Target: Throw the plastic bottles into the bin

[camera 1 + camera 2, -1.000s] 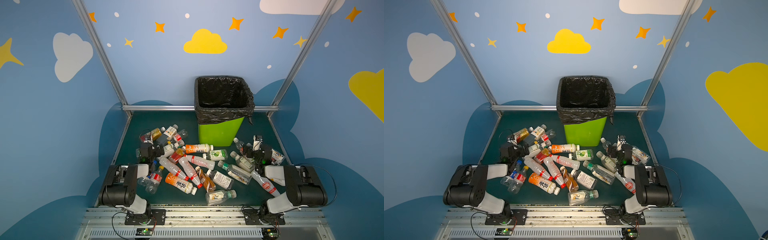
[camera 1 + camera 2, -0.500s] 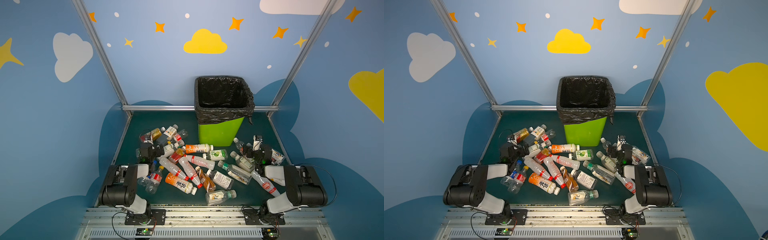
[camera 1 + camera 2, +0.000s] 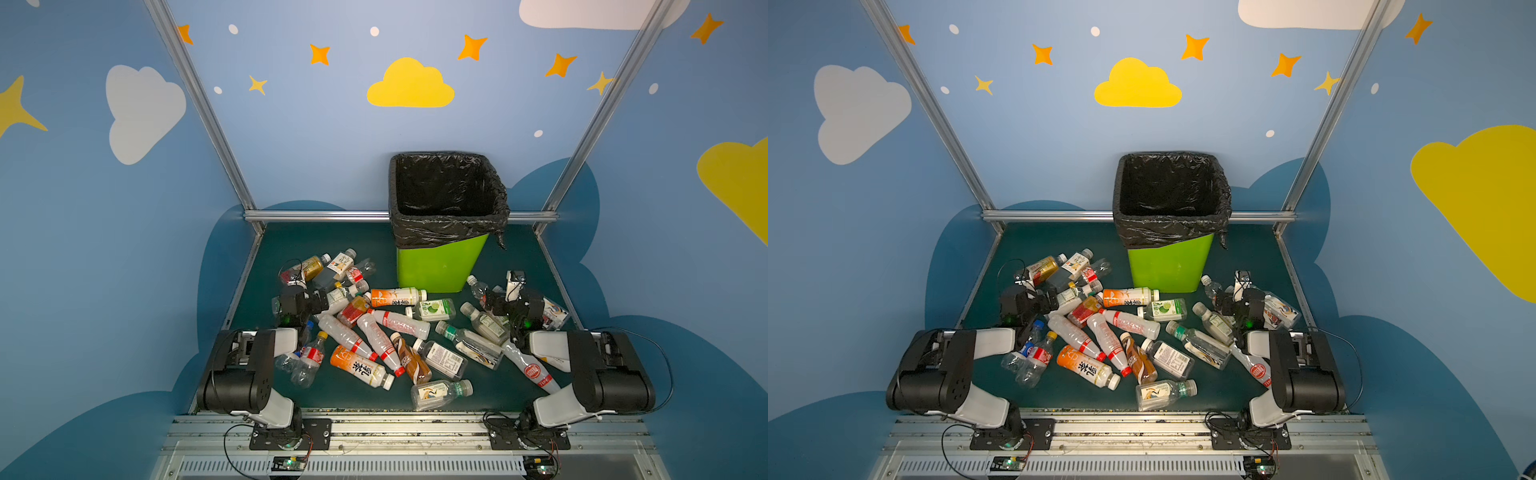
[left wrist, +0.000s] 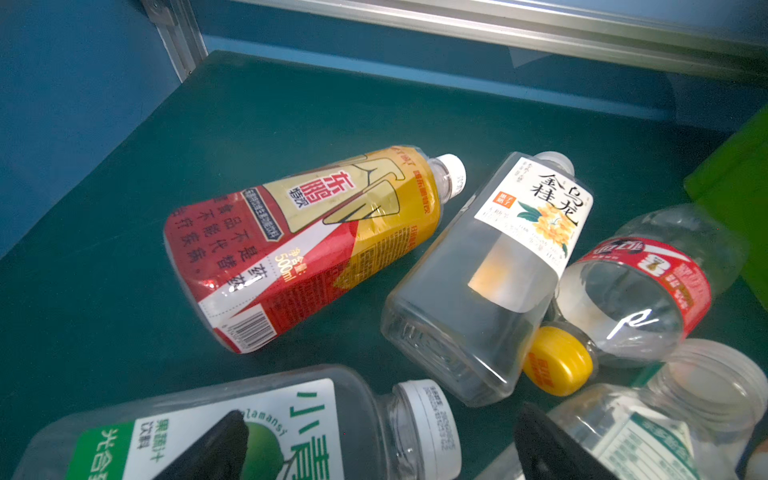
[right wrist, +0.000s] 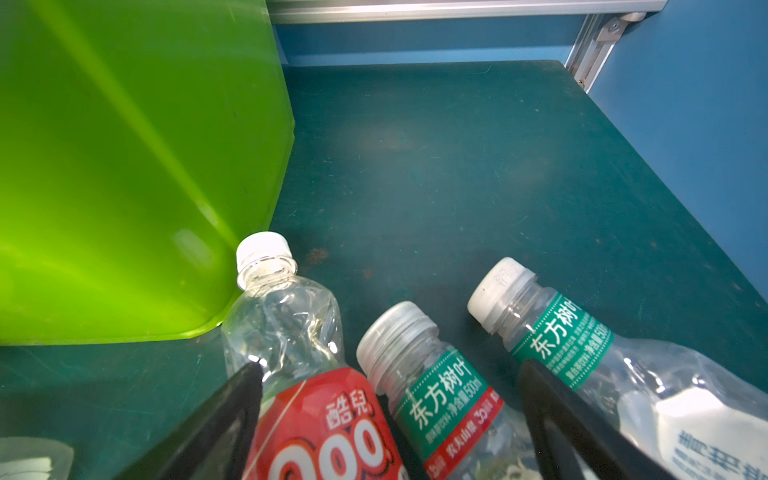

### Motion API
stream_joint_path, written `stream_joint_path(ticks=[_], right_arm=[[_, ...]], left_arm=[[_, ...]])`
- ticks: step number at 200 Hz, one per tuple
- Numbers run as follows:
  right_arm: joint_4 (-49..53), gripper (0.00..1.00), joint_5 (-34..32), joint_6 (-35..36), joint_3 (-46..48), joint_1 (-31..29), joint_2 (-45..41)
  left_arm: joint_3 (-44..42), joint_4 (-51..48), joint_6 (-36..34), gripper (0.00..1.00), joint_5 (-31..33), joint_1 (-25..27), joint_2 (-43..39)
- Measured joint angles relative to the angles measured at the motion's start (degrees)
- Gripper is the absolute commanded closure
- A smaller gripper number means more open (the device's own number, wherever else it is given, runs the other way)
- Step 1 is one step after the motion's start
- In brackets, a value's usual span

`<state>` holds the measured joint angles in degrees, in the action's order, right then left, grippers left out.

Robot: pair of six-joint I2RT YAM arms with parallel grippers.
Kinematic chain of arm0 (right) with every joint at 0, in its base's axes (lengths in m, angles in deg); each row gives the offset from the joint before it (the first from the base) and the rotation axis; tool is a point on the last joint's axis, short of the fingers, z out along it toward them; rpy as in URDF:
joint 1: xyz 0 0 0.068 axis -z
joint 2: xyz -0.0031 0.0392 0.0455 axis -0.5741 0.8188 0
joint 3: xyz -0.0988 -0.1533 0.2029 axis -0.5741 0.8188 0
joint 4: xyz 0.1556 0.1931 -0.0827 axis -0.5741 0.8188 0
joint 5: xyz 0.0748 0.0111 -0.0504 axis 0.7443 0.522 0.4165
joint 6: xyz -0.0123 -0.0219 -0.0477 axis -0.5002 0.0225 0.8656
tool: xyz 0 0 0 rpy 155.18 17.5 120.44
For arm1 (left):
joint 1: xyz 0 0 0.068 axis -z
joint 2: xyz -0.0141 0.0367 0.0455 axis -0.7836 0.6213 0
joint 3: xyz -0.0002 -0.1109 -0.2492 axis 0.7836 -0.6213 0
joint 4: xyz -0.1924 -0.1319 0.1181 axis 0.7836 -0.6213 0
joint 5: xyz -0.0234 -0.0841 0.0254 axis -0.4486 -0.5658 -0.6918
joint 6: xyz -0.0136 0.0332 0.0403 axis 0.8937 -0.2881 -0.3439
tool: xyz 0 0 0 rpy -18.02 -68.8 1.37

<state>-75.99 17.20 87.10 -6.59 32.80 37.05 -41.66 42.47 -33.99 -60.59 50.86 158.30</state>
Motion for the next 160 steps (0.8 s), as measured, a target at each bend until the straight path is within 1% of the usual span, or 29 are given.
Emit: stream_joint_path(ticks=[75, 108, 127, 141, 153, 160], right_arm=[[0.0, 0.04, 0.1, 0.0, 0.0, 0.1, 0.0], [0.0, 0.12, 1.4, -0.2, 0.0, 0.9, 0.0], [0.2, 0.12, 1.9, -0.5, 0.0, 1.4, -0.2], [2.6, 0.13, 2.1, -0.8, -0.6, 1.5, -1.2], [7.5, 0.18, 2.2, -1.4, -2.4, 1.8, -2.7], [10.7, 0.22, 2.4, -1.7, -4.2, 2.0, -3.9]], left_arm=[[0.0, 0.0, 0.0, 0.00, -0.7, -0.6, 0.0], [0.0, 0.0, 0.2, 0.00, -1.5, -1.4, 0.0], [0.1, -0.6, 0.8, 0.02, -1.2, -1.4, -0.2], [1.7, -5.1, 1.7, 0.03, 0.0, -1.6, -1.3], [5.0, -10.8, 2.1, 0.03, 0.7, -2.0, -2.1], [8.4, -15.1, 2.1, 0.03, 1.1, -2.3, -2.5]])
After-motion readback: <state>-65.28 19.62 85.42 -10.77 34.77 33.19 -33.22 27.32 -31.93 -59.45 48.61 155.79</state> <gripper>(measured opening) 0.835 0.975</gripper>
